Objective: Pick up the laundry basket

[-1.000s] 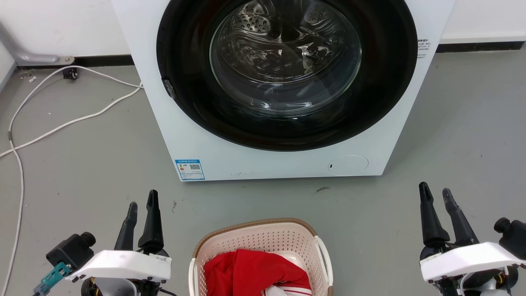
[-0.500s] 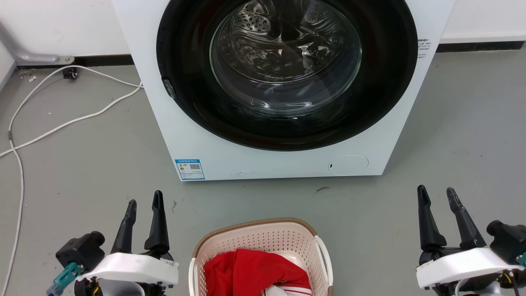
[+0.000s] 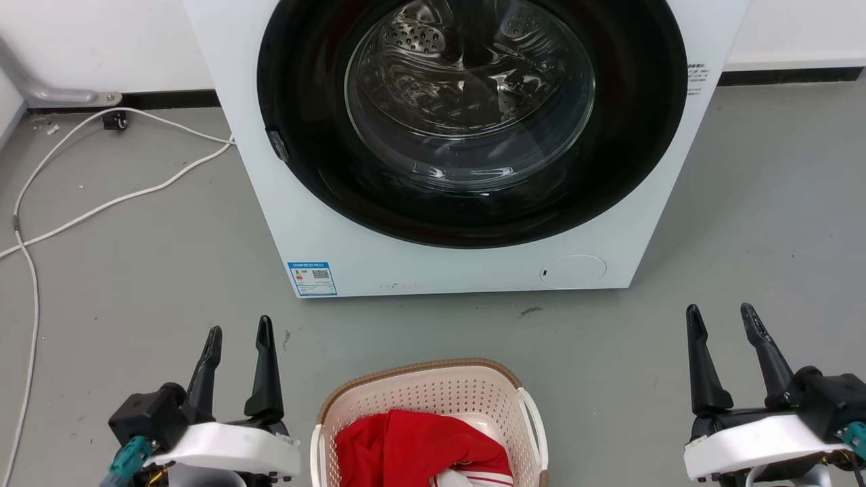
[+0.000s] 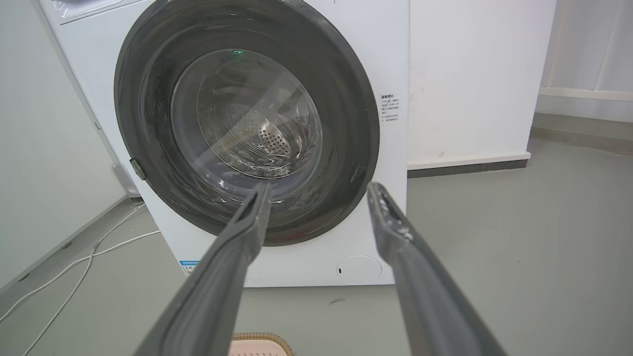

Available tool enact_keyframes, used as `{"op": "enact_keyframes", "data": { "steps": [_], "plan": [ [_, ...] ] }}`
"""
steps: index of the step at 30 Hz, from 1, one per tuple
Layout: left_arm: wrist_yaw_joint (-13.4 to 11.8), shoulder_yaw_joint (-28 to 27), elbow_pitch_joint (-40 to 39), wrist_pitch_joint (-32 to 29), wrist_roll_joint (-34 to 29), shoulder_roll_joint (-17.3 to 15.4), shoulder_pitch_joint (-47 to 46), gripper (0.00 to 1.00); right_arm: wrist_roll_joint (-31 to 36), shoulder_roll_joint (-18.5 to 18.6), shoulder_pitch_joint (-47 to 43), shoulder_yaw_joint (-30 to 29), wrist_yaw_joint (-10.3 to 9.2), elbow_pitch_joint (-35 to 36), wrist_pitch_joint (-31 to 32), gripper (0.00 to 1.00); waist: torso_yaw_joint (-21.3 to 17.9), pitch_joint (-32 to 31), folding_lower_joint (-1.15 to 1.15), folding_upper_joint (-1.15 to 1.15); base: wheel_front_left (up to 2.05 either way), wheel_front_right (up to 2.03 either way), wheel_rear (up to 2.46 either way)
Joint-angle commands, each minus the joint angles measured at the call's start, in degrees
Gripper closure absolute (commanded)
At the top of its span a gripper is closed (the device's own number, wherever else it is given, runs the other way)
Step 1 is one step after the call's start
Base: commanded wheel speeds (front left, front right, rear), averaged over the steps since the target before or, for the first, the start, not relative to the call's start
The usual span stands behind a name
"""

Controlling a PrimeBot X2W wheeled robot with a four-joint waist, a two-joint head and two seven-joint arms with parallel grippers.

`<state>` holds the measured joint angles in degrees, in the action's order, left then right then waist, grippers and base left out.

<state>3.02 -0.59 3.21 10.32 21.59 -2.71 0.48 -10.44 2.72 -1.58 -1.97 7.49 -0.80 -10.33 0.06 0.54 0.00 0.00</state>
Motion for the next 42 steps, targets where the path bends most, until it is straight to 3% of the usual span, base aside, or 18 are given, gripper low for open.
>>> {"op": "enact_keyframes", "data": {
  "steps": [1, 42],
  "plan": [
    [-0.1, 0.1, -0.6, 0.5, -1.2, -0.2, 0.2, 0.00, 1.4, 0.2, -0.6, 0.0, 0.00, 0.8, -0.5, 0.00, 0.0, 0.0, 0.00, 0.00, 0.00, 0.00, 0.00],
    [-2.6, 1.2, -2.1, 5.0, -18.9, -0.2, 2.7, 0.00, 15.3, 0.3, -3.4, 0.4, -0.01, 3.2, -4.9, 0.00, 0.2, -0.4, 0.00, 0.00, 0.00, 0.00, 0.00]
  ]
}}
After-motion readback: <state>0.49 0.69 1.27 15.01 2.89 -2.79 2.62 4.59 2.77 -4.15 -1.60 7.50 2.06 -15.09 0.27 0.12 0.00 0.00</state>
